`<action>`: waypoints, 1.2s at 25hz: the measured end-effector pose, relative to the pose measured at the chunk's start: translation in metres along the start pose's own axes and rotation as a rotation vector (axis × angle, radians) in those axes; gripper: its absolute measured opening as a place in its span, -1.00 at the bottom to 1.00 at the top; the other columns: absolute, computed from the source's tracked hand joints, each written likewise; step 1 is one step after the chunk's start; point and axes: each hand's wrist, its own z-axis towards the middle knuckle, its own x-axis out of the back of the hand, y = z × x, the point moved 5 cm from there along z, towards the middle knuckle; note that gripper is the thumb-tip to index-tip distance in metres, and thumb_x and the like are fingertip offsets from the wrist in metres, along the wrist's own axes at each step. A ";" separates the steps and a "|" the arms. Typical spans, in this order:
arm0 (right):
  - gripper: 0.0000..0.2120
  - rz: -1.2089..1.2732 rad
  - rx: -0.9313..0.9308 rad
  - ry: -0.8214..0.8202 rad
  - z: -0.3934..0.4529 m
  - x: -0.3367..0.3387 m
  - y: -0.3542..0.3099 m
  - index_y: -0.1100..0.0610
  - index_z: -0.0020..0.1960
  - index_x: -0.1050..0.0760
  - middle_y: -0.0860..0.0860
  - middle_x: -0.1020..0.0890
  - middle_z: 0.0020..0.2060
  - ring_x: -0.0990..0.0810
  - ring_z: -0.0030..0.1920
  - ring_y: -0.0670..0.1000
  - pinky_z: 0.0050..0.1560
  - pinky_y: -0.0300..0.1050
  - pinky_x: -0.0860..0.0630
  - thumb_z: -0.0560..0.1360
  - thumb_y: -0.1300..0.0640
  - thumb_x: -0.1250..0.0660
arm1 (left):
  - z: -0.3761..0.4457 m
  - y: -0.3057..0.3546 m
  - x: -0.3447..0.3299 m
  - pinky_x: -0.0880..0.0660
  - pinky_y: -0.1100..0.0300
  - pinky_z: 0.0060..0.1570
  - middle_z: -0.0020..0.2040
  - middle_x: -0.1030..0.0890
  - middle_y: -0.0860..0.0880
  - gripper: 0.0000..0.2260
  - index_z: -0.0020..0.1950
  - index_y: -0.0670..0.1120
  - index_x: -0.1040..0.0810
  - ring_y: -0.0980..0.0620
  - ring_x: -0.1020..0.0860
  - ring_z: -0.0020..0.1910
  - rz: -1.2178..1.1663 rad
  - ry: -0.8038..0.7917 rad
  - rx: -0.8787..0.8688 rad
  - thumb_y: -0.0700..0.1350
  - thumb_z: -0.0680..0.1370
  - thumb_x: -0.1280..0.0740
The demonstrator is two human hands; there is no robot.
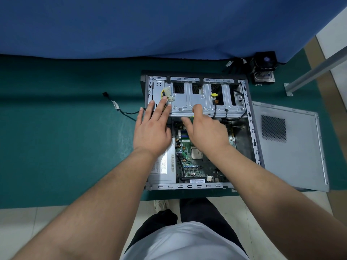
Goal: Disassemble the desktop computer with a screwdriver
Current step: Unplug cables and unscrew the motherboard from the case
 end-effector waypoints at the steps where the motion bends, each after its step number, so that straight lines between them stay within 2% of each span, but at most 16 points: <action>1: -0.69 0.003 0.027 -0.008 0.001 -0.001 -0.001 0.12 0.25 -0.25 0.13 -0.60 -0.08 -0.62 -0.19 0.24 -0.37 -0.03 -0.41 0.67 -0.10 -0.09 | 0.000 -0.001 0.000 0.01 -0.13 0.62 0.69 0.02 0.12 -0.36 0.66 0.09 -0.14 -0.06 -0.01 0.65 -0.001 -0.001 0.000 -0.01 0.56 -0.20; 3: -0.70 0.077 0.072 -0.037 0.002 0.000 0.000 0.14 0.25 -0.28 0.15 -0.52 0.00 -0.56 -0.06 0.23 -0.23 -0.02 -0.42 0.58 0.06 -0.20 | 0.000 -0.001 0.001 0.02 -0.13 0.62 0.69 0.02 0.12 -0.36 0.65 0.09 -0.14 -0.06 -0.01 0.65 -0.003 -0.003 0.001 -0.02 0.56 -0.20; 4: -0.66 0.099 0.072 -0.049 0.002 -0.001 0.000 0.14 0.28 -0.27 0.16 -0.51 0.03 -0.55 -0.03 0.24 -0.19 0.00 -0.45 0.56 0.05 -0.21 | 0.000 -0.001 0.001 0.02 -0.13 0.62 0.69 0.02 0.12 -0.36 0.65 0.09 -0.15 -0.06 -0.01 0.65 -0.001 -0.003 0.001 -0.02 0.56 -0.20; 6: -0.67 0.078 0.020 -0.029 0.000 0.000 0.001 0.11 0.28 -0.23 0.17 -0.56 -0.02 -0.60 -0.12 0.26 -0.28 0.02 -0.47 0.65 -0.08 -0.14 | 0.000 -0.001 0.001 0.01 -0.13 0.62 0.69 0.02 0.12 -0.36 0.65 0.08 -0.15 -0.06 -0.01 0.65 0.001 -0.001 0.000 -0.01 0.56 -0.20; 8: -0.71 0.060 0.051 -0.020 0.000 0.001 -0.002 0.13 0.24 -0.25 0.16 -0.56 -0.05 -0.61 -0.14 0.25 -0.33 0.01 -0.44 0.68 -0.07 -0.11 | 0.000 0.000 0.001 0.01 -0.13 0.61 0.69 0.02 0.12 -0.36 0.65 0.08 -0.15 -0.06 -0.01 0.65 -0.002 -0.002 -0.001 -0.01 0.56 -0.20; 11: -0.71 0.114 0.139 -0.050 0.001 0.002 -0.006 0.19 0.23 -0.34 0.18 -0.48 0.05 -0.53 0.01 0.24 -0.06 0.08 -0.50 0.55 0.12 -0.23 | 0.000 0.000 0.000 0.02 -0.13 0.62 0.69 0.02 0.12 -0.36 0.65 0.08 -0.15 -0.06 -0.01 0.65 -0.001 -0.002 0.000 -0.01 0.55 -0.19; 12: -0.69 0.106 0.134 -0.046 0.000 0.001 -0.007 0.18 0.24 -0.34 0.18 -0.48 0.05 -0.54 0.01 0.25 -0.08 0.08 -0.50 0.55 0.08 -0.23 | 0.000 0.000 0.000 0.02 -0.12 0.62 0.69 0.02 0.12 -0.36 0.65 0.09 -0.14 -0.06 -0.01 0.65 0.000 -0.001 0.001 -0.01 0.55 -0.19; 15: -0.62 -0.016 0.023 -0.006 -0.002 0.000 -0.006 0.15 0.24 -0.27 0.17 -0.58 -0.05 -0.63 -0.18 0.25 -0.41 -0.03 -0.35 0.67 -0.17 -0.11 | 0.001 -0.001 0.000 0.02 -0.12 0.62 0.69 0.01 0.12 -0.36 0.65 0.09 -0.15 -0.06 -0.01 0.65 -0.003 -0.001 -0.001 -0.01 0.55 -0.18; 16: -0.64 -0.032 0.032 -0.003 -0.002 -0.001 -0.006 0.15 0.22 -0.27 0.17 -0.58 -0.06 -0.64 -0.20 0.26 -0.43 -0.05 -0.32 0.69 -0.15 -0.09 | 0.001 -0.001 0.000 0.01 -0.12 0.62 0.69 0.01 0.12 -0.36 0.65 0.09 -0.15 -0.06 -0.02 0.65 -0.002 0.000 0.000 -0.01 0.55 -0.18; 19: -0.75 0.040 0.148 -0.045 -0.001 -0.002 -0.008 0.17 0.25 -0.33 0.18 -0.48 0.05 -0.61 -0.10 0.26 -0.28 -0.03 -0.41 0.62 0.11 -0.22 | 0.001 -0.001 -0.001 0.01 -0.13 0.62 0.69 0.01 0.12 -0.36 0.65 0.09 -0.16 -0.06 -0.01 0.65 -0.006 -0.003 0.001 -0.02 0.55 -0.19; 20: -0.72 0.066 0.158 -0.062 -0.002 -0.003 -0.008 0.17 0.27 -0.33 0.17 -0.46 0.08 -0.60 -0.08 0.26 -0.24 -0.03 -0.42 0.59 0.13 -0.26 | 0.001 0.000 0.000 0.01 -0.13 0.62 0.69 0.01 0.12 -0.36 0.65 0.09 -0.16 -0.06 -0.01 0.65 -0.007 -0.002 0.001 -0.02 0.55 -0.20; 23: -0.65 0.067 0.062 -0.035 -0.001 -0.003 -0.007 0.18 0.29 -0.34 0.19 -0.50 0.09 -0.60 -0.13 0.25 -0.28 -0.05 -0.34 0.67 -0.07 -0.21 | 0.001 -0.001 0.000 0.02 -0.12 0.62 0.69 0.01 0.13 -0.36 0.65 0.08 -0.16 -0.06 -0.02 0.65 -0.011 0.001 0.001 -0.03 0.55 -0.21; 24: -0.66 0.051 0.054 -0.025 0.001 -0.004 -0.008 0.18 0.26 -0.36 0.19 -0.51 0.06 -0.60 -0.16 0.25 -0.30 -0.06 -0.31 0.68 -0.07 -0.18 | 0.001 -0.001 0.001 0.02 -0.12 0.62 0.69 0.01 0.13 -0.36 0.65 0.09 -0.16 -0.06 -0.02 0.65 -0.012 0.001 0.000 -0.03 0.55 -0.21; 26: -0.81 0.093 0.075 -0.033 0.002 -0.004 -0.007 0.19 0.18 -0.39 0.17 -0.49 0.04 -0.58 -0.16 0.24 -0.26 -0.07 -0.30 0.65 0.09 -0.22 | 0.000 -0.001 0.001 0.02 -0.12 0.62 0.69 0.02 0.13 -0.36 0.65 0.09 -0.16 -0.06 -0.02 0.65 -0.011 -0.001 0.001 -0.03 0.55 -0.20; 28: -0.84 0.164 0.082 -0.049 0.001 -0.004 -0.004 0.17 0.12 -0.42 0.13 -0.45 0.08 -0.54 -0.08 0.19 -0.15 -0.08 -0.35 0.54 0.22 -0.27 | 0.001 -0.001 0.001 0.02 -0.12 0.62 0.69 0.02 0.13 -0.36 0.65 0.09 -0.16 -0.06 -0.01 0.65 -0.011 -0.003 -0.001 -0.03 0.56 -0.20; 30: -0.84 0.182 0.048 -0.035 -0.002 -0.004 0.000 0.17 0.13 -0.44 0.12 -0.41 0.13 -0.53 -0.06 0.17 -0.10 -0.05 -0.45 0.56 0.20 -0.29 | 0.001 0.000 0.001 0.01 -0.13 0.62 0.69 0.02 0.12 -0.37 0.65 0.08 -0.16 -0.06 -0.02 0.65 -0.007 -0.002 -0.001 -0.03 0.56 -0.20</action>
